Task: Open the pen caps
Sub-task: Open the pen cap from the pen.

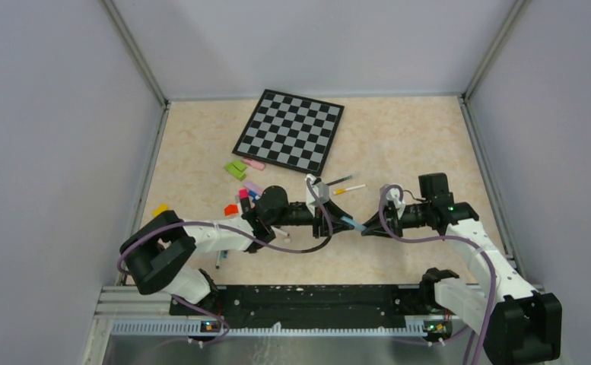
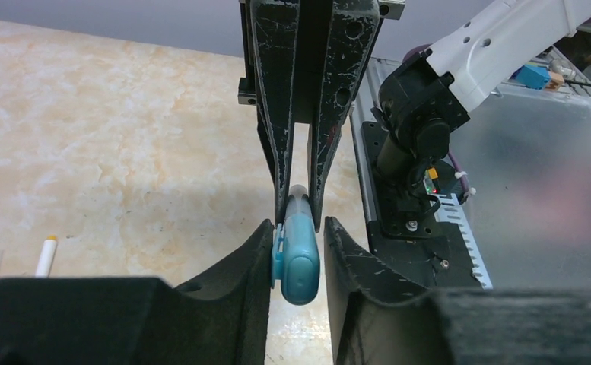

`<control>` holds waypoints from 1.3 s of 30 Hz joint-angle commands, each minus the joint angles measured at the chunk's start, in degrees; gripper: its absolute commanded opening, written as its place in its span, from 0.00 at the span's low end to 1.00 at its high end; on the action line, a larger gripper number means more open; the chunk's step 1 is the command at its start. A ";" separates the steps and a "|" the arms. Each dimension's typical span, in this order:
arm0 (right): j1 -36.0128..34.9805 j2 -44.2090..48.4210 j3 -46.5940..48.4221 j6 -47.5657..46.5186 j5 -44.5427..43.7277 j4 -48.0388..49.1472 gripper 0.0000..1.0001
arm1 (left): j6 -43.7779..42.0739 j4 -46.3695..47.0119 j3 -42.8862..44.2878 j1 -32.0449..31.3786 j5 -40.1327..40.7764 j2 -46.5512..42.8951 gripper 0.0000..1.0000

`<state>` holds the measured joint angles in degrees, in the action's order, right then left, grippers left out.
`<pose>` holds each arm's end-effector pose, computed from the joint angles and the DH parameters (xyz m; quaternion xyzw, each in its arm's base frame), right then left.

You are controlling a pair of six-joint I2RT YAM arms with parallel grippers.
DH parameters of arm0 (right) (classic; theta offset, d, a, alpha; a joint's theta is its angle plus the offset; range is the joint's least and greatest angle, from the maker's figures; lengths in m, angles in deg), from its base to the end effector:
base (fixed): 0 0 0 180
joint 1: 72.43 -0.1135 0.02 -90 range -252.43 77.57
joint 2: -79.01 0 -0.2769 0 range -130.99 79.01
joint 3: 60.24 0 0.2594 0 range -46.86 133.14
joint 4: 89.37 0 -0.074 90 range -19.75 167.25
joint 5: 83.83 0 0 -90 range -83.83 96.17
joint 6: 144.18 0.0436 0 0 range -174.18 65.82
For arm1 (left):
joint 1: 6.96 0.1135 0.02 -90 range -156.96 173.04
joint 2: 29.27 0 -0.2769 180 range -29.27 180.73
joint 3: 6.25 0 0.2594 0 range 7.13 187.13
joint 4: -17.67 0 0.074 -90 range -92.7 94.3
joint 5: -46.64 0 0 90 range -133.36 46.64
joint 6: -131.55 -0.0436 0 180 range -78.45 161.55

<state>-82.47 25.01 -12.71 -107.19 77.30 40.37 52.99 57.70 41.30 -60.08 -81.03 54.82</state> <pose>0.1536 0.0691 0.2346 -0.5495 0.5773 0.4333 0.4208 0.1637 -0.2625 0.2411 0.4505 0.5225 -0.5552 0.4646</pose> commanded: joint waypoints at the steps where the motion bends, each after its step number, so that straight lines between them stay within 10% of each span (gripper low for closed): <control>1: -0.85 0.61 0.13 -2.27 2.43 1.25 0.00 | 0.10 0.95 2.57 0.30 -2.85 0.95 0.30; 7: -0.86 0.59 0.24 -1.86 2.58 1.44 0.00 | -0.19 -0.92 3.39 0.71 -3.99 0.84 0.13; 13: -0.86 0.44 0.37 -1.48 2.87 1.65 0.00 | -0.66 -3.66 3.83 1.59 -4.15 -0.62 0.35; 21: -0.90 0.39 0.39 -1.14 3.30 1.67 0.00 | -0.91 -5.81 4.87 1.79 -6.16 -0.37 0.35; 28: -0.86 0.20 0.23 0.11 2.99 2.43 0.00 | -0.06 -5.13 6.16 1.87 -7.95 0.36 0.00; 39: -0.86 -1.04 2.43 9.29 0.28 3.98 0.00 | 6.24 -4.78 8.72 12.56 -3.61 -9.36 0.00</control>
<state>-82.98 24.44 -11.42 -100.77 78.59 45.37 56.57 49.00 45.50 -54.44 -87.54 53.29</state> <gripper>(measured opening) 0.093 0.269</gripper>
